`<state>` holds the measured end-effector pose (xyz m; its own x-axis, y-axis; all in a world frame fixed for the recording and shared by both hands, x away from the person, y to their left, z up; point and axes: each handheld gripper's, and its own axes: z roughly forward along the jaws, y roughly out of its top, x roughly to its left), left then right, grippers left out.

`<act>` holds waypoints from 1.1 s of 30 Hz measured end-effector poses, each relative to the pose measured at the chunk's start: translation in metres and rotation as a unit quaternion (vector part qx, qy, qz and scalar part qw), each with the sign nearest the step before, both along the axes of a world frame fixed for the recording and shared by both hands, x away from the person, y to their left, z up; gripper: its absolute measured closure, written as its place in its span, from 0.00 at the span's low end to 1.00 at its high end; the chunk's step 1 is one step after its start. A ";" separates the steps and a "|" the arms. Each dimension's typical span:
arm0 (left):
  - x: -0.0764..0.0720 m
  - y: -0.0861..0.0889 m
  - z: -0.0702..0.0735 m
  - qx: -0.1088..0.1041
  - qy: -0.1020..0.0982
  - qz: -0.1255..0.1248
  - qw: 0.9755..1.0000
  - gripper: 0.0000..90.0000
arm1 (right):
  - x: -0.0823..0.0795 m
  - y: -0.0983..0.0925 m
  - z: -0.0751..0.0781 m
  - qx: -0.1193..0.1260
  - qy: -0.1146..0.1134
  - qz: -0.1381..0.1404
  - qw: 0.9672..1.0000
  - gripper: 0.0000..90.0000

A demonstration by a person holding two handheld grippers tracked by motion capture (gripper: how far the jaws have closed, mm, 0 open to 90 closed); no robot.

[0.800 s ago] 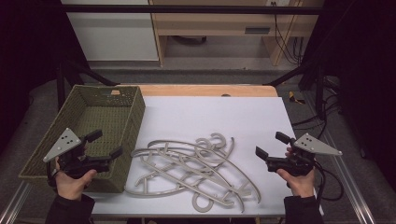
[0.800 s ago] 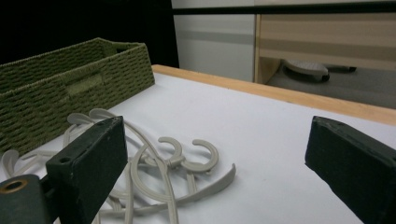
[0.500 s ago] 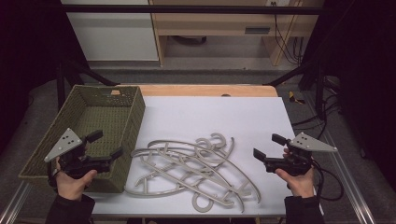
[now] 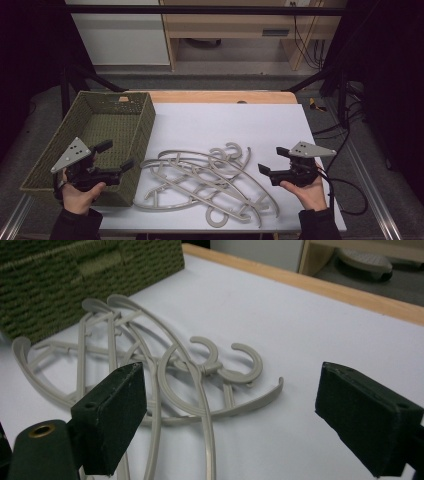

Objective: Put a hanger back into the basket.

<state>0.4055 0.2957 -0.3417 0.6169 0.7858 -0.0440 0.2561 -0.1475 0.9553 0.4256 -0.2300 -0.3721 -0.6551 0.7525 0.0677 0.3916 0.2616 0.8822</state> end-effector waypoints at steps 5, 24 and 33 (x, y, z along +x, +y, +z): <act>0.001 -0.001 -0.001 0.006 0.000 -0.002 1.000 0.05 | 0.008 0.017 -0.003 -0.040 0.022 0.015 0.999 0.16; -0.001 -0.004 0.001 0.012 -0.004 -0.005 1.000 0.05 | 0.035 0.055 -0.036 -0.155 0.124 0.046 0.979 0.32; -0.001 -0.008 -0.002 0.015 0.002 -0.008 1.000 0.05 | 0.043 0.062 -0.059 -0.186 0.164 0.057 0.967 0.57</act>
